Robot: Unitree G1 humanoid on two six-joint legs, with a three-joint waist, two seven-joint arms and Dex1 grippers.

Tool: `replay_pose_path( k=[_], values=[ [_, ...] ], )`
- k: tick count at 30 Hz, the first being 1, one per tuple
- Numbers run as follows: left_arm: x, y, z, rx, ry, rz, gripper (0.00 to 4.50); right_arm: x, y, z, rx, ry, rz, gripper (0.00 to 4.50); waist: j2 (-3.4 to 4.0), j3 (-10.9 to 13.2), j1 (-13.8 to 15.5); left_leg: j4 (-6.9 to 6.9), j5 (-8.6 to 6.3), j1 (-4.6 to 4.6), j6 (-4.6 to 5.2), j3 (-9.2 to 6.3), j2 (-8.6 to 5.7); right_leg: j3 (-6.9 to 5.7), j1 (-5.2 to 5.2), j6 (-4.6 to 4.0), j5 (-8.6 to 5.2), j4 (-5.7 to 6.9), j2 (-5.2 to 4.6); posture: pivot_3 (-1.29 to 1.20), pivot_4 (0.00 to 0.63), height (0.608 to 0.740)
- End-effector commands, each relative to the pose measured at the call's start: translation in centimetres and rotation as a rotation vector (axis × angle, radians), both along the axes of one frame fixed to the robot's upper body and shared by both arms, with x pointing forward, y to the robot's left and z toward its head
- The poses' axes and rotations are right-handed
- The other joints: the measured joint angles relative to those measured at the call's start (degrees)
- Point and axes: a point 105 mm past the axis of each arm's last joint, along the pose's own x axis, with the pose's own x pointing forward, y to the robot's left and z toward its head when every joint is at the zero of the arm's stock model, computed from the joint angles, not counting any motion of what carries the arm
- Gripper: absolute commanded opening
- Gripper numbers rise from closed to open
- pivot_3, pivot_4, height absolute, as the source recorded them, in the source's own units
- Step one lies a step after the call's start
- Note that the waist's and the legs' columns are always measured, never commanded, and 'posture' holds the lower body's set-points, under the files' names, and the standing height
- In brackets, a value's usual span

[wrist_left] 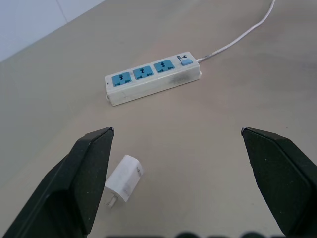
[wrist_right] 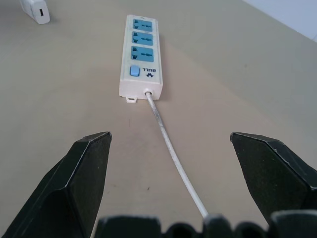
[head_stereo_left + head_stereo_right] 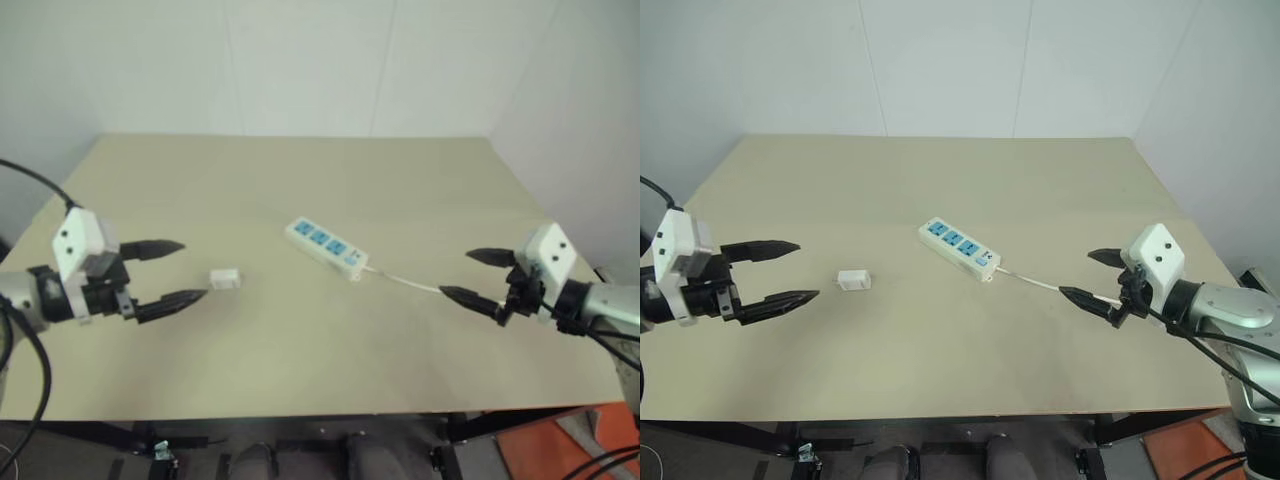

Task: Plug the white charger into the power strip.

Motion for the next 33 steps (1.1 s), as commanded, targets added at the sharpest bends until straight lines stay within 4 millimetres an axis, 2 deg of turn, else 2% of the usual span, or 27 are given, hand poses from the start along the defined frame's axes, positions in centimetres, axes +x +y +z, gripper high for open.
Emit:
replay_pose_path(
  k=[1,12,17,22,24,28,33],
  values=[
    [0.1,-0.1,1.0,0.027,-0.042,-0.015,4.49,0.2,0.0,1.3,-0.018,-0.059,0.000,4.50,0.00,0.00,0.01,0.00,0.00,0.00,0.00,0.00,0.00,0.00,0.00,0.00,0.00,0.00,0.00,0.00,0.150,0.740],
    [0.5,0.0,1.2,0.030,-0.057,-0.013,4.49,0.6,0.3,1.1,-0.010,-0.049,0.008,4.50,0.00,0.00,0.01,-0.01,0.00,0.00,0.00,0.00,0.00,0.00,-0.01,0.00,0.00,0.00,0.00,0.00,0.150,0.740],
    [0.8,-0.3,1.4,0.024,-0.070,-0.027,4.49,2.3,1.9,-0.5,0.020,-0.020,0.018,4.50,0.00,0.00,-0.08,-0.02,0.00,0.00,0.00,0.00,0.00,0.01,-0.01,0.01,0.01,0.00,0.01,0.00,0.150,0.740],
    [1.1,-0.5,1.5,0.017,-0.077,-0.041,4.49,5.6,4.6,-1.6,0.102,-0.018,0.043,4.50,0.01,0.00,-0.23,-0.04,0.00,0.01,0.00,0.01,0.01,0.03,-0.04,0.03,0.03,0.01,0.04,0.00,0.150,0.740],
    [1.1,-0.5,1.5,0.015,-0.077,-0.044,4.49,6.6,5.8,-1.9,0.134,-0.027,0.062,4.50,0.00,0.00,-0.26,-0.06,0.00,-0.04,0.00,0.01,0.02,0.02,-0.09,0.38,0.24,0.02,0.06,0.00,0.150,0.740],
    [1.4,-0.7,1.2,0.021,-0.079,-0.047,4.49,9.2,9.3,-2.7,0.278,-0.058,0.087,4.50,0.01,0.00,-0.28,-0.09,0.00,-0.06,0.00,0.00,0.07,0.00,-0.11,0.38,0.25,0.00,0.10,0.00,0.150,0.740],
    [1.4,-0.7,1.3,0.019,-0.083,-0.052,4.49,11.1,11.2,-3.7,0.337,-0.080,0.108,4.50,0.03,0.02,-0.12,-0.11,0.00,-0.11,0.00,0.00,0.07,-0.03,-0.12,0.35,0.27,0.00,0.08,0.00,0.150,0.740]
  ],
)
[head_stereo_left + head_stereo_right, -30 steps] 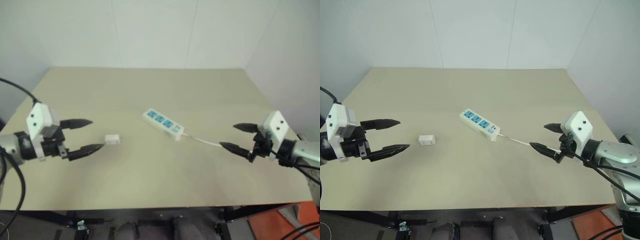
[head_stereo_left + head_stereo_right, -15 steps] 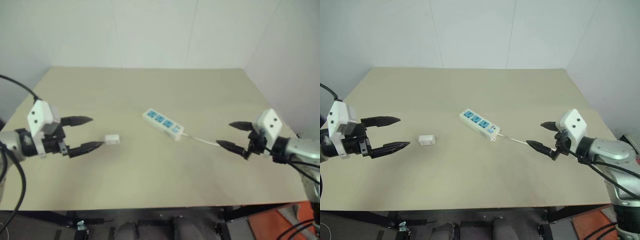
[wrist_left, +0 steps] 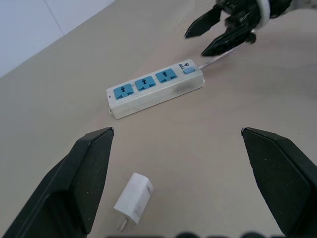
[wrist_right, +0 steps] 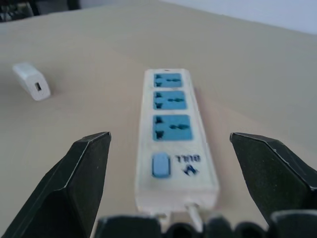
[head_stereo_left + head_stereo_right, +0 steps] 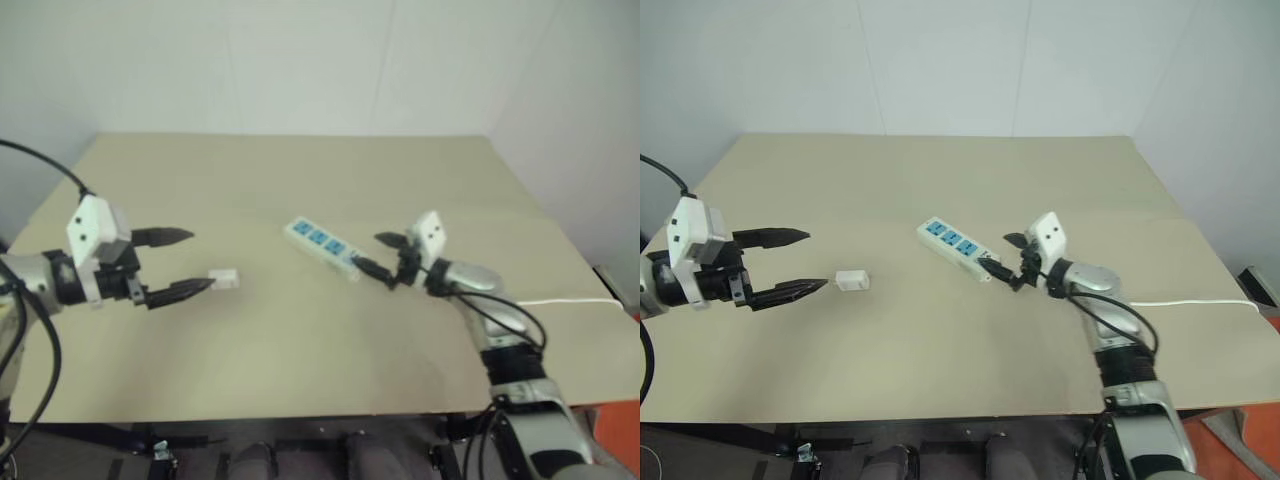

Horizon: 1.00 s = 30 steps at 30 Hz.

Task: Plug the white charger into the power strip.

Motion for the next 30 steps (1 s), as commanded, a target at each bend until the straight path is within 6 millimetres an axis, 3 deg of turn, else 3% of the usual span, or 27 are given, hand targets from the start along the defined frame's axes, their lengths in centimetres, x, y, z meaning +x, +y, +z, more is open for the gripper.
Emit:
replay_pose_path(
  k=[1,6,13,20,30],
  values=[
    [-0.1,-0.1,0.9,0.009,-0.048,-0.012,4.49,1.2,0.2,0.8,0.014,-0.087,-0.014,4.50,0.00,0.00,0.09,0.00,0.00,-0.01,0.00,0.00,0.00,-0.01,0.01,0.00,0.00,-0.01,-0.02,0.00,0.150,0.740],
    [-0.1,0.1,0.9,0.006,-0.051,-0.014,4.49,2.5,1.3,-0.7,-0.016,-0.098,-0.038,4.50,0.00,0.00,-0.24,-0.03,0.00,0.01,0.00,0.00,0.02,-0.04,0.04,-0.04,0.04,-0.07,-0.01,0.00,0.150,0.740],
    [-0.4,0.4,0.9,0.011,-0.051,-0.012,4.49,2.4,1.3,-3.3,-0.055,-0.032,-0.031,4.50,0.00,0.00,-0.97,-0.05,0.00,0.02,0.00,-0.03,0.01,-0.05,0.07,-0.10,0.07,-0.07,-0.02,0.00,0.150,0.740],
    [-0.5,0.3,1.0,0.011,-0.052,-0.017,4.49,2.7,2.2,-4.2,-0.049,0.008,-0.044,4.50,0.00,0.00,-2.09,-0.05,0.00,0.16,0.00,-0.09,0.04,-0.06,0.14,-0.05,0.04,0.03,0.03,0.00,0.150,0.740],
    [-0.6,0.3,1.4,0.013,-0.060,-0.019,4.49,2.7,4.1,-4.0,-0.055,0.009,-0.005,4.50,0.00,0.00,-3.52,-0.06,0.00,0.20,0.00,-0.12,0.05,-0.03,0.17,-0.05,0.04,0.04,0.07,0.00,0.150,0.740]
  ],
)
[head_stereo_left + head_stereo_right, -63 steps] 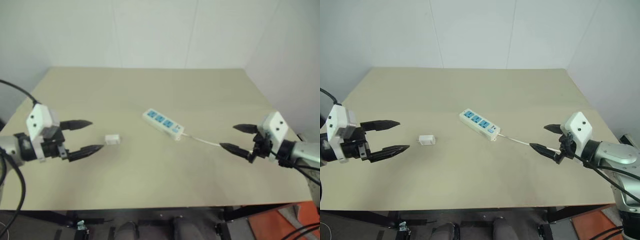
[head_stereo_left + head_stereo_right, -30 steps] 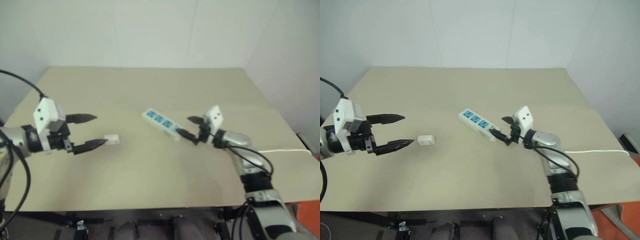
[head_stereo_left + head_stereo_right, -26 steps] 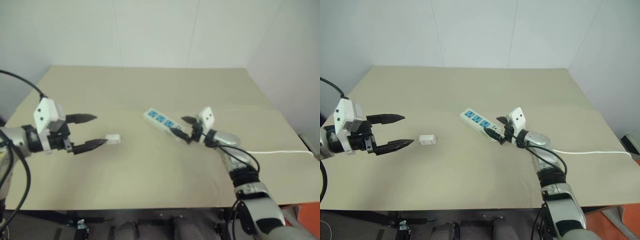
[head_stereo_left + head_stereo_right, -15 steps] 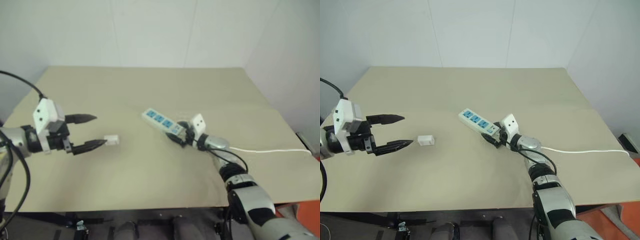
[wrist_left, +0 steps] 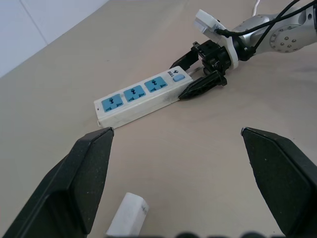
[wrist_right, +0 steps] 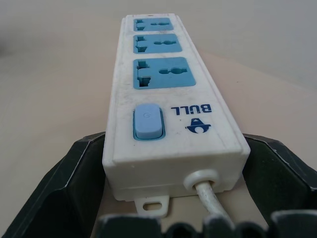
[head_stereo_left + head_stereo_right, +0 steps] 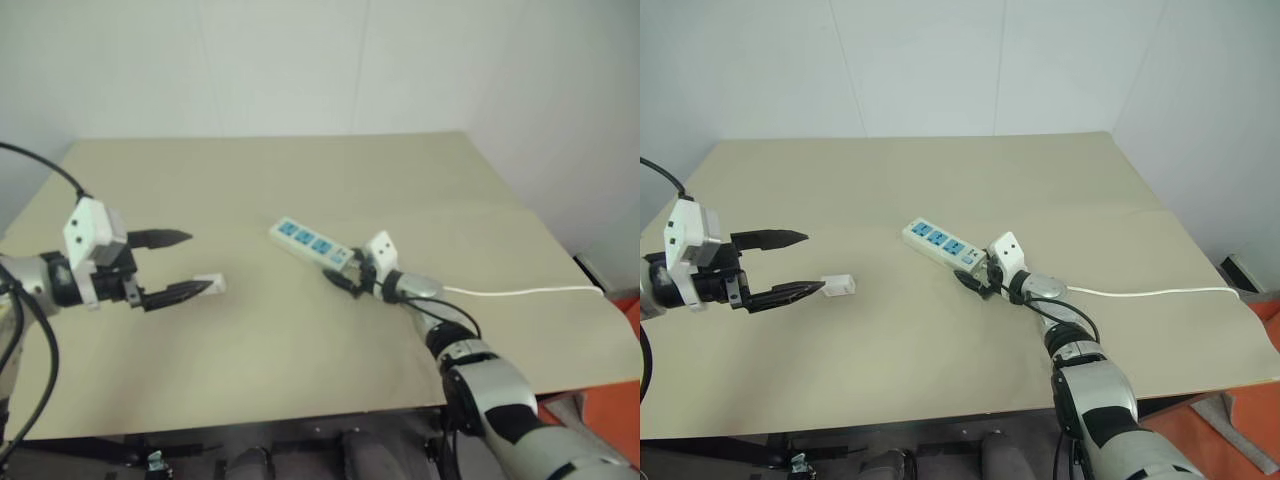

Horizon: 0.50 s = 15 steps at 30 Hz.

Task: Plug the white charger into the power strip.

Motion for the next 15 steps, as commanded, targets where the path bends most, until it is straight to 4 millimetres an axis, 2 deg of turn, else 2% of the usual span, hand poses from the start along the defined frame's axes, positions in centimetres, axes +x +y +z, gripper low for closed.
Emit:
replay_pose_path(
  k=[1,4,9,12,15],
  values=[
    [-0.4,0.0,1.5,0.016,-0.063,-0.007,4.49,0.2,0.8,0.9,0.006,-0.033,0.017,4.50,0.00,0.00,-0.12,0.00,0.00,0.00,0.00,0.00,0.01,0.00,0.00,0.00,0.00,0.00,0.01,0.00,0.150,0.740],
    [-0.4,-0.1,1.5,0.015,-0.063,-0.006,4.49,0.1,1.1,0.9,0.006,-0.034,0.028,4.50,0.00,0.00,-0.26,0.00,0.00,0.01,0.00,-0.01,0.01,-0.01,0.00,0.00,0.00,0.00,0.01,0.00,0.150,0.740],
    [-0.5,-0.2,1.4,0.013,-0.061,-0.009,4.50,-0.7,1.7,0.7,0.004,-0.054,0.085,3.41,0.00,0.00,-0.97,-0.01,0.00,-0.01,0.00,-0.02,0.01,-0.01,0.00,0.00,0.00,0.00,0.01,0.00,0.150,0.740],
    [-0.5,-0.3,1.4,0.012,-0.059,-0.009,4.50,-1.1,1.6,1.2,0.029,-0.093,0.113,3.41,0.00,0.00,-1.12,-0.02,0.00,-0.02,0.00,-0.03,0.00,-0.01,0.00,0.00,0.00,-0.01,0.00,0.00,0.150,0.740],
    [-0.6,-0.4,1.3,0.009,-0.057,-0.011,4.50,-2.7,1.2,1.9,0.053,-0.146,0.207,3.41,0.00,0.00,-1.04,-0.05,0.00,-0.05,0.00,-0.06,0.00,-0.03,-0.01,0.01,-0.01,-0.02,0.00,0.00,0.150,0.740]
  ],
)
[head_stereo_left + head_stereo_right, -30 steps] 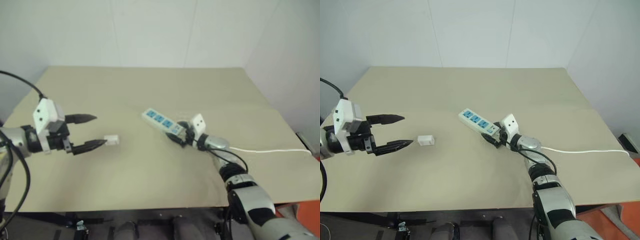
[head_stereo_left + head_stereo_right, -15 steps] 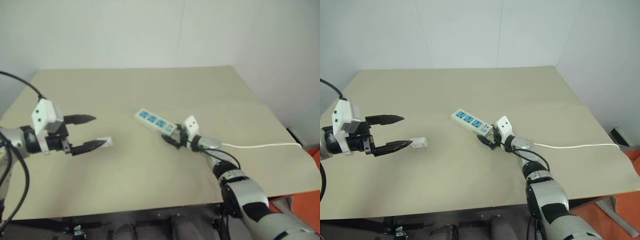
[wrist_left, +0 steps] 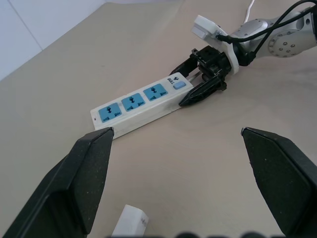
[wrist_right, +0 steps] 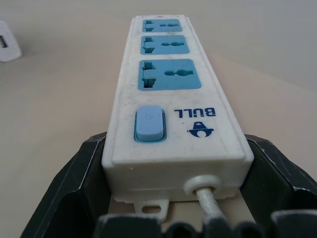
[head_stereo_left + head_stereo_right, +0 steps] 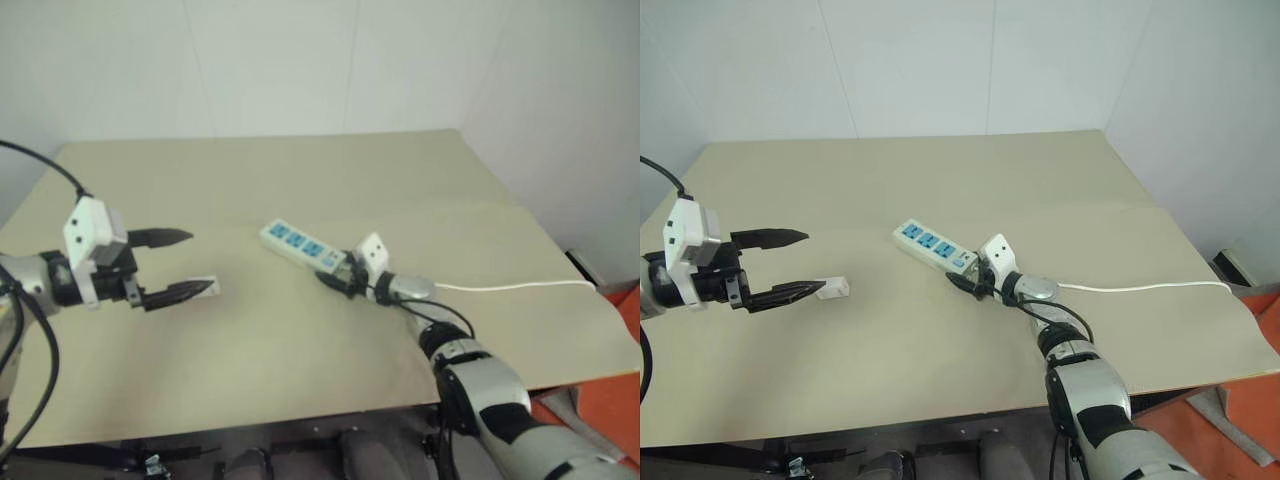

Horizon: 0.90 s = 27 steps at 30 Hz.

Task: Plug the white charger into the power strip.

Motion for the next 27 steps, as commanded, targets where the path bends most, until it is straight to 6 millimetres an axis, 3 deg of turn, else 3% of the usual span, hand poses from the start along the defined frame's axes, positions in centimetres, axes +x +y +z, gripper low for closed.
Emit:
replay_pose_path(
  k=[1,8,13,15,17,19,27],
  values=[
    [-0.4,-0.2,1.1,0.003,-0.045,-0.008,4.50,-2.0,-0.2,2.1,0.051,-0.102,0.127,3.41,0.00,0.00,0.12,-0.01,0.00,-0.03,0.00,-0.01,0.00,-0.01,-0.01,0.01,0.00,-0.01,0.00,0.00,0.150,0.740],
    [-0.4,-0.3,0.9,-0.003,-0.039,-0.017,4.50,-8.0,-1.8,1.2,-0.043,-0.112,0.302,3.41,0.02,0.01,1.08,-0.01,-0.01,-0.07,-0.01,0.00,-0.03,-0.03,-0.06,0.05,-0.03,0.01,-0.06,0.00,0.150,0.740],
    [-0.2,-0.5,0.9,0.000,-0.040,-0.030,4.50,-9.9,-2.8,-0.1,-0.156,-0.085,0.378,3.41,0.02,0.02,1.80,-0.01,0.00,0.04,-0.01,0.06,-0.02,-0.03,-0.05,0.05,-0.02,0.05,-0.06,0.00,0.150,0.740],
    [-0.2,-0.6,0.9,0.001,-0.042,-0.035,4.50,-10.2,-2.9,-0.7,-0.182,-0.069,0.397,3.41,0.02,0.01,1.87,-0.01,0.00,0.13,-0.01,0.07,-0.02,-0.03,0.02,0.01,-0.04,0.06,-0.05,0.00,0.150,0.740],
    [-0.1,-0.7,0.9,-0.001,-0.041,-0.039,4.50,-9.9,-2.9,-1.2,-0.180,-0.042,0.391,4.13,0.02,0.01,1.88,-0.01,0.00,0.13,-0.01,0.08,-0.02,-0.03,0.02,-0.02,-0.06,0.06,-0.04,0.00,0.150,0.740],
    [-0.1,-0.8,0.9,-0.004,-0.041,-0.043,4.50,-9.8,-2.8,-1.7,-0.177,-0.006,0.404,4.44,0.02,0.01,1.89,-0.01,0.00,0.10,-0.01,0.08,-0.01,-0.02,0.00,-0.04,-0.08,0.05,-0.04,0.00,0.150,0.740],
    [0.0,-1.0,0.9,-0.004,-0.040,-0.054,4.50,-9.2,-1.4,-1.2,-0.116,0.021,0.431,4.44,0.00,0.00,1.74,-0.01,0.00,0.15,-0.01,0.09,0.05,-0.02,0.02,-0.03,-0.06,0.07,0.02,0.00,0.150,0.740]
  ],
)
